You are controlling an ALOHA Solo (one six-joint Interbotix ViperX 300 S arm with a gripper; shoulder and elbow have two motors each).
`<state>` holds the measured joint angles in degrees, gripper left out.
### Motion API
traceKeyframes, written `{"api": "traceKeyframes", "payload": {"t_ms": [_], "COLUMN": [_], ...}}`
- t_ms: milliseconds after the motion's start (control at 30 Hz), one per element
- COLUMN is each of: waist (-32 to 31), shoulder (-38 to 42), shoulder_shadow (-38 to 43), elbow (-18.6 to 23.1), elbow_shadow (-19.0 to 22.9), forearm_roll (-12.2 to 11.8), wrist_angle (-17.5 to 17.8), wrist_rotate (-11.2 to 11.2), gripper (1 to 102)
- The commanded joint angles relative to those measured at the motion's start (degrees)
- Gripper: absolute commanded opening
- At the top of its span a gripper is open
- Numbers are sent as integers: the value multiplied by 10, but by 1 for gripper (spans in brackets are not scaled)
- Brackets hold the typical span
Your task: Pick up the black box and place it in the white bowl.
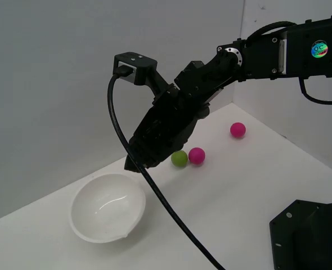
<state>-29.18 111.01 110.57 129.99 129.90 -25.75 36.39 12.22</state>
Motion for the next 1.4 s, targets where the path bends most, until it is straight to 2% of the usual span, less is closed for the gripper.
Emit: {"api": "traceKeyframes", "payload": {"t_ms": [0,500,1100,1167,1200,1367], "waist": [-14,-55,-66,-66,-66,-66], "shoulder": [-1,-73,-88,-89,-89,-93], "shoulder_shadow": [2,-69,-84,-84,-84,-90], "elbow": [-19,-54,-58,-57,-57,-57], "elbow_shadow": [-23,-57,-60,-60,-59,-59], "forearm_roll": [-12,-12,-12,-12,-12,-17], "wrist_angle": [-8,-42,-47,-47,-47,-47], "wrist_rotate": [-1,-1,-1,-1,-1,-1], "gripper": [2,2,4,11,19,71]}}
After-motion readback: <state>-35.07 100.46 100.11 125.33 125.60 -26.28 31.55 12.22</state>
